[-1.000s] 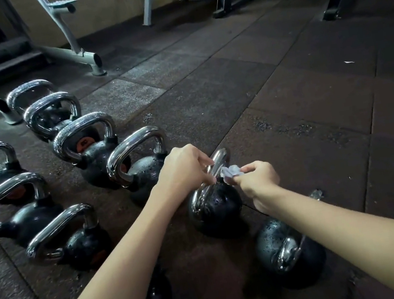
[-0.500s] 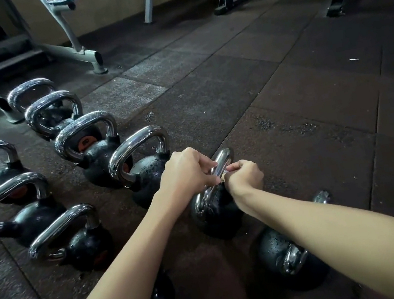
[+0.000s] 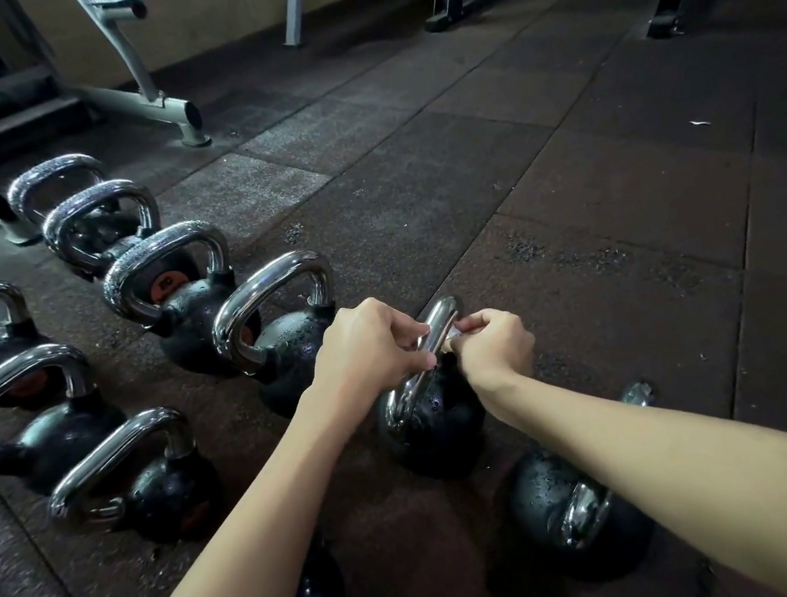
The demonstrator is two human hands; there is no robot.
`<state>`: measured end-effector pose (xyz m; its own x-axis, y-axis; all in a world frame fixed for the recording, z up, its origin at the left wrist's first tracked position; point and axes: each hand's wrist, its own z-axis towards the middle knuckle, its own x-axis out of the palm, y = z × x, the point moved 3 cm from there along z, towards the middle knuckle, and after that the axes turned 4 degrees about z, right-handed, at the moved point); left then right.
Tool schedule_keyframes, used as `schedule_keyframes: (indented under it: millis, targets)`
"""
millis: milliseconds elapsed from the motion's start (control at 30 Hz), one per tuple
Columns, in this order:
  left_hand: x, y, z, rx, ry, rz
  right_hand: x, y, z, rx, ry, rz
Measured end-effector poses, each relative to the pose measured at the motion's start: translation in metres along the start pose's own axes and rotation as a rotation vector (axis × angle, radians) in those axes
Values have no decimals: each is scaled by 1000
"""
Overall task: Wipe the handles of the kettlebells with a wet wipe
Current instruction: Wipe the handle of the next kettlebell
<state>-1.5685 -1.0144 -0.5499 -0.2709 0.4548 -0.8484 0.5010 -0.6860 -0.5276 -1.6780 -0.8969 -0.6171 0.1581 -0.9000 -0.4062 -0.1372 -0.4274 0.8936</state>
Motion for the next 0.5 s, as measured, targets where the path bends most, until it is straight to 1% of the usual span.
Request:
schedule_keyframes:
  millis: [100,200,267,400,500]
  targets:
    - [1,2,0,0,-2,-14,-4,1,0,-47,-14,62]
    - [2,4,0,34,7,-3,-6,-6,0,-41,11,165]
    - [0,7,1,83,53,40,-6,-10,3,12,56,247]
    - [-8,17,2,154,209,57,0,-11,6,183,206,383]
    - [-9,17,3,161,242,54,1,-9,10,310,279,405]
